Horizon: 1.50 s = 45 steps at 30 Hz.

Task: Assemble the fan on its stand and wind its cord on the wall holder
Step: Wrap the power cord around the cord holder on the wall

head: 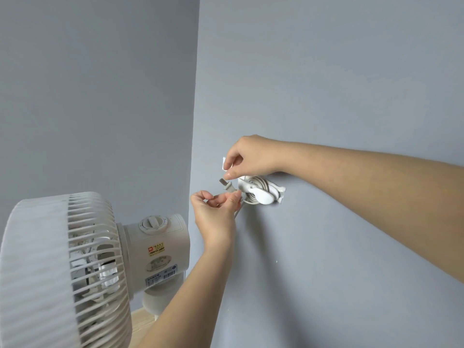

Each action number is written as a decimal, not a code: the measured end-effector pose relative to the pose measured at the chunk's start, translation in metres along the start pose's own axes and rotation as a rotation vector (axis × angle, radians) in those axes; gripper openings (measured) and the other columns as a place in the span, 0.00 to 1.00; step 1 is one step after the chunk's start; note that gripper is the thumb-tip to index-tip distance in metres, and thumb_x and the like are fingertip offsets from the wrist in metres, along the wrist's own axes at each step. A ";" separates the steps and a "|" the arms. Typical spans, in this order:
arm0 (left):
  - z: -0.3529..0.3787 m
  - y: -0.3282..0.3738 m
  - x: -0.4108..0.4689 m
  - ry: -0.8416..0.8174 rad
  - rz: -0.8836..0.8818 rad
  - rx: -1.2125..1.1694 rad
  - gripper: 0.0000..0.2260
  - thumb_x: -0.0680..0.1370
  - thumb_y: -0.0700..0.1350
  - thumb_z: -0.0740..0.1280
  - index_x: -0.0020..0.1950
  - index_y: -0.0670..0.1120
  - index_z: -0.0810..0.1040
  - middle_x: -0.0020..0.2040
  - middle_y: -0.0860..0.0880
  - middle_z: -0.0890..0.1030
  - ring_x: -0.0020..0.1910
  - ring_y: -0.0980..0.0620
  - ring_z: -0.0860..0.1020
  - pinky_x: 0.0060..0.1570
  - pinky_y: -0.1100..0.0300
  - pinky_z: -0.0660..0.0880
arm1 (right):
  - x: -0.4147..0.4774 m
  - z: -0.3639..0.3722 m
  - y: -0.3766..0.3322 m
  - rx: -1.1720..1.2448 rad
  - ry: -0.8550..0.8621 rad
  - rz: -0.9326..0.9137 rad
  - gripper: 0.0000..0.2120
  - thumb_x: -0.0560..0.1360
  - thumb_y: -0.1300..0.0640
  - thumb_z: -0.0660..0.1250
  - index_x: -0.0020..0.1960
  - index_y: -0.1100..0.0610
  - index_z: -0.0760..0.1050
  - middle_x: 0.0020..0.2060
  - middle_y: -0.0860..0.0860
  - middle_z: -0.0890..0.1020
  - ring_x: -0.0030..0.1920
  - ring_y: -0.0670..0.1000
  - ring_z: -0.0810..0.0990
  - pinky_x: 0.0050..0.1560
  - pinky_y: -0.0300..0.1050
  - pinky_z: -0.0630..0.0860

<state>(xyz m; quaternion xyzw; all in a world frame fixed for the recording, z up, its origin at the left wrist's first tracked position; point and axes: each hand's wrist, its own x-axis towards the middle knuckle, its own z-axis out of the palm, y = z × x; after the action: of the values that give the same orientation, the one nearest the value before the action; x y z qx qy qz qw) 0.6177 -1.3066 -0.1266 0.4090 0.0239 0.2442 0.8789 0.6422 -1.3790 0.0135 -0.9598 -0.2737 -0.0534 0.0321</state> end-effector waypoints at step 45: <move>0.016 -0.011 -0.003 -0.118 -0.418 0.068 0.06 0.78 0.41 0.66 0.41 0.44 0.78 0.36 0.50 0.77 0.31 0.55 0.74 0.34 0.65 0.74 | 0.001 0.009 0.000 -0.399 -0.055 0.103 0.11 0.75 0.51 0.66 0.49 0.59 0.75 0.43 0.54 0.78 0.42 0.56 0.77 0.38 0.44 0.70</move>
<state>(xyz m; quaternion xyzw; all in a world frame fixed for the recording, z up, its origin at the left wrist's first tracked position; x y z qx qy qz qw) 0.6236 -1.3249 -0.1242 0.4383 0.0649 0.0312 0.8959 0.6441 -1.3776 0.0047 -0.9609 -0.2093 -0.0787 -0.1633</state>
